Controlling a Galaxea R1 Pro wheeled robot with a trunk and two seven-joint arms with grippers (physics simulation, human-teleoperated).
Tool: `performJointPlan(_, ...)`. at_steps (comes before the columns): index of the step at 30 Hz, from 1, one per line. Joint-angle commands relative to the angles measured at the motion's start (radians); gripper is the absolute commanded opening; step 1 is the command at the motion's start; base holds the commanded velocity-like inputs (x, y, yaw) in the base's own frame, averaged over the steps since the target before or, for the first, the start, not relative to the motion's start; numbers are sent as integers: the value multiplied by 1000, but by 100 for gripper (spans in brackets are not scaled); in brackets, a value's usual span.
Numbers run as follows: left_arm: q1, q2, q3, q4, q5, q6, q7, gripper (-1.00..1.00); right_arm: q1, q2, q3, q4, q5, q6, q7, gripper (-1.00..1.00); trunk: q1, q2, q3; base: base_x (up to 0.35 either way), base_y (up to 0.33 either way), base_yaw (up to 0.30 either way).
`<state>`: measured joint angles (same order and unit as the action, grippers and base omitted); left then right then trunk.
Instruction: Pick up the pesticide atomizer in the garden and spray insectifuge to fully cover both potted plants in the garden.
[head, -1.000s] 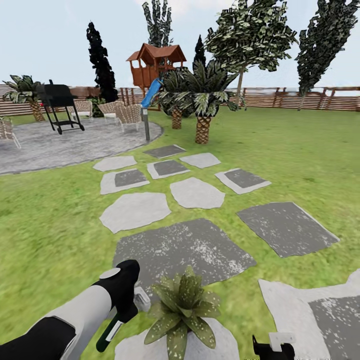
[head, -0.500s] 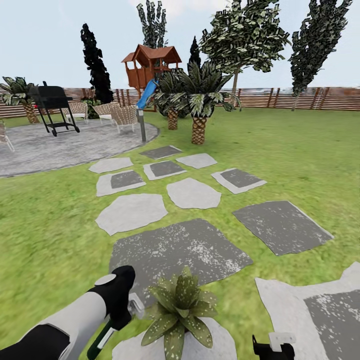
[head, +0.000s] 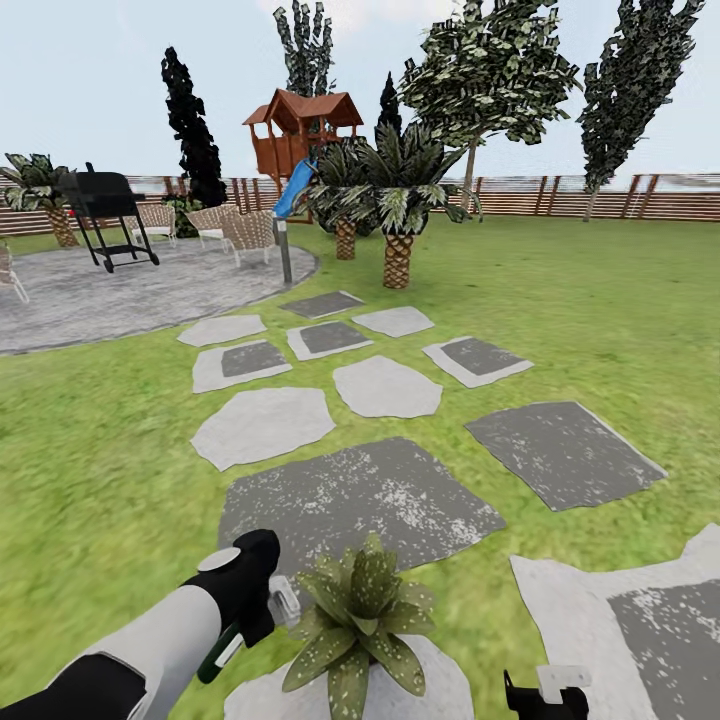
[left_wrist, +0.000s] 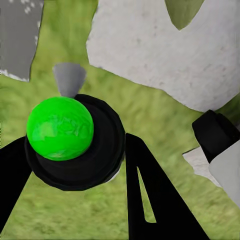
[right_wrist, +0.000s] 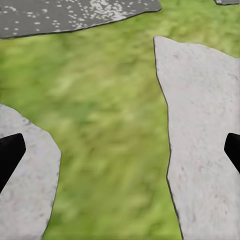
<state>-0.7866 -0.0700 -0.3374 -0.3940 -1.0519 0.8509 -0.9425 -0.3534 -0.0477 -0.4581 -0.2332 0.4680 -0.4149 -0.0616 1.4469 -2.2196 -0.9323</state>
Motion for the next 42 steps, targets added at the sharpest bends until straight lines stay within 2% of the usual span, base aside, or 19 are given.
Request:
performJointPlan(1,0,1,-2,-2,-9,1,-10,-100,-1,0,-5,2,11,-4,-4,100,0,0,-1,0,0,0)
performJointPlan(10,0,8,-4,-2,-10,-2,-11,-100,-1,0,-5,2,10,-4,-4,100,0,0,-1,0,111,-7)
performJointPlan(18,0,10,-5,-2,-9,-3,-11,-100,-1,-1,-5,0,9,-4,-4,100,0,0,2,-1,5,-144)
performJointPlan(29,6,10,-4,-10,-8,-4,-10,-100,-1,-1,-5,0,10,-4,-4,100,0,0,2,-137,51,-2)
performJointPlan(36,6,12,-3,-17,-9,-4,-10,-100,-1,0,-5,0,9,-4,-4,100,0,0,4,-12,286,-223)
performJointPlan(42,6,12,-2,-24,-8,-4,-10,-100,-1,0,-5,0,9,-4,-4,100,0,0,4,-7,46,-140)
